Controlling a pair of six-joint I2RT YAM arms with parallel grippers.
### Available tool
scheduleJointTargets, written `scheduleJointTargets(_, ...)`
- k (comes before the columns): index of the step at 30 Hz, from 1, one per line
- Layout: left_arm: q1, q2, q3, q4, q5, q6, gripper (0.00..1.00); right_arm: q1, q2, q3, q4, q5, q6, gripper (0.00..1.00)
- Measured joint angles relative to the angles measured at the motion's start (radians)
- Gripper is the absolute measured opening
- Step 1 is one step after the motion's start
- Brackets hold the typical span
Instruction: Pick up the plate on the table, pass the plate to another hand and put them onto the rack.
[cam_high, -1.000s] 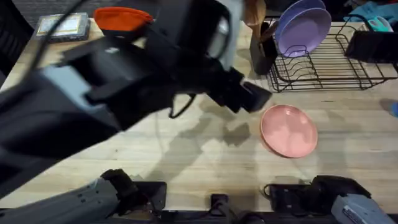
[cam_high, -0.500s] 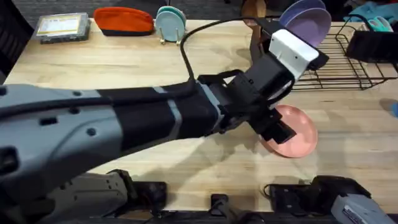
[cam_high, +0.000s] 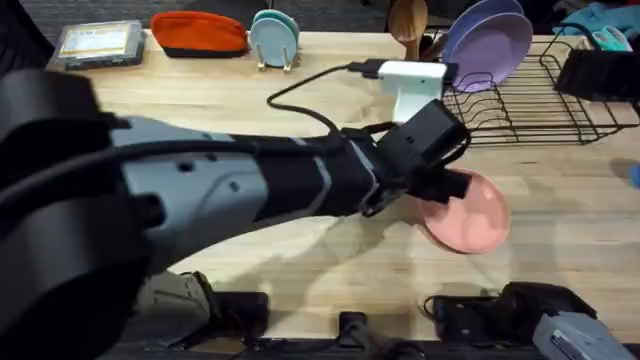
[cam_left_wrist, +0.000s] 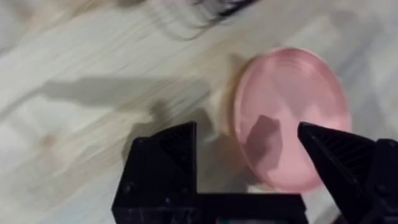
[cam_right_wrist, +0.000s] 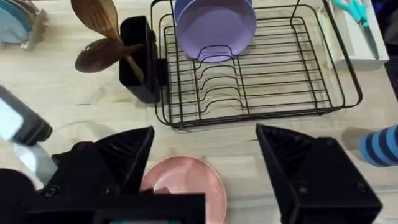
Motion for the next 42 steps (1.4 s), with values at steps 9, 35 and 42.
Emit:
scheduleJointTargets(9,-0.03,0.032,0.0,0.012,-0.085,-0.122,0.995,0.0,0.0,0.0,0.0,0.0,0.0,0.994)
scheduleJointTargets(35,-0.187,0.126,0.002,0.023,-0.336,-0.116,0.995,0.0,0.025,0.0,-0.004,0.0,0.0,0.994)
scheduleJointTargets(42,-0.212,0.145,0.005,0.035,-0.37,-0.112,0.996,0.0,0.025,0.0,-0.022,0.0,0.0,0.994)
